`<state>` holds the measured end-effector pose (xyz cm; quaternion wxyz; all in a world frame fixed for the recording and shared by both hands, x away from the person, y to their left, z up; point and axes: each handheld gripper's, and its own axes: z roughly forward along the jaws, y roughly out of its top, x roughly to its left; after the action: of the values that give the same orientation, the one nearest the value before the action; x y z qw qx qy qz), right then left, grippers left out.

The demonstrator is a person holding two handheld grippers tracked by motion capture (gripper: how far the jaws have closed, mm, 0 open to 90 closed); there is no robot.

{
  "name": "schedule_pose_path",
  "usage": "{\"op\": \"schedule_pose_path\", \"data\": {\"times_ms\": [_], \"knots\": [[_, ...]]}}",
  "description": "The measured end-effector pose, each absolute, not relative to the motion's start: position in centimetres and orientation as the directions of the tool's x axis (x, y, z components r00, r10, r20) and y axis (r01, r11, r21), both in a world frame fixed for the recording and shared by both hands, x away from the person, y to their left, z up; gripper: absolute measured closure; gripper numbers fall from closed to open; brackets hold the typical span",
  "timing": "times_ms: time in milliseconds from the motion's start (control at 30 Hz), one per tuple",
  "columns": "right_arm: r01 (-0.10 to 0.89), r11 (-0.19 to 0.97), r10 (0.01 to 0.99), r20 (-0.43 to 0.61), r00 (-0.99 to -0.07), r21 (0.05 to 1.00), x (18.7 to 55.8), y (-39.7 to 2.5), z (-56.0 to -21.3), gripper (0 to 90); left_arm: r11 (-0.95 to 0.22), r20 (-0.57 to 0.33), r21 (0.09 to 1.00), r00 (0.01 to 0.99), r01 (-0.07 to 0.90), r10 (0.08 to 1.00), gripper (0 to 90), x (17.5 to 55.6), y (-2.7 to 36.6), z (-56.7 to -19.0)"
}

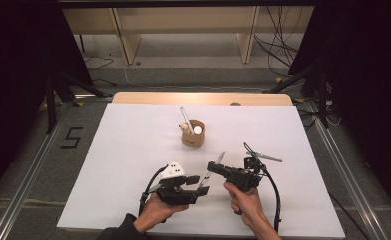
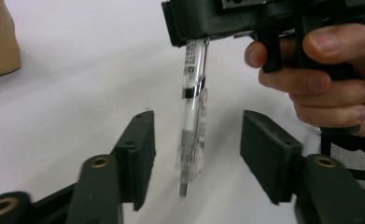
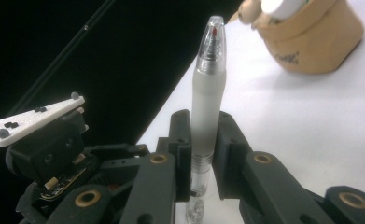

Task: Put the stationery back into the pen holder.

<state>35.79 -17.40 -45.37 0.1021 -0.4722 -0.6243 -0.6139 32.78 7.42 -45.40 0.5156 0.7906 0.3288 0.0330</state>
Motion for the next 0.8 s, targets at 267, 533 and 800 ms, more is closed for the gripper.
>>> {"op": "schedule_pose_path", "data": {"times_ms": [267,533,800], "knots": [[0.663,-0.189,0.522,0.646,-0.557,0.725,36.0,-17.9,-44.6,80.0,-0.265,-0.257,0.845,0.786,0.465,0.562,35.6,33.0,9.2,-45.3],[0.612,-0.178,0.584,0.583,-0.564,0.77,36.7,-18.4,-43.8,79.9,-0.273,-0.222,0.849,0.775,0.452,0.591,32.0,33.3,11.6,-45.2],[0.553,-0.175,0.634,0.523,-0.569,0.814,38.3,-18.4,-42.6,79.9,-0.256,-0.21,0.856,0.754,0.45,0.623,29.9,33.6,13.5,-45.1]]}}
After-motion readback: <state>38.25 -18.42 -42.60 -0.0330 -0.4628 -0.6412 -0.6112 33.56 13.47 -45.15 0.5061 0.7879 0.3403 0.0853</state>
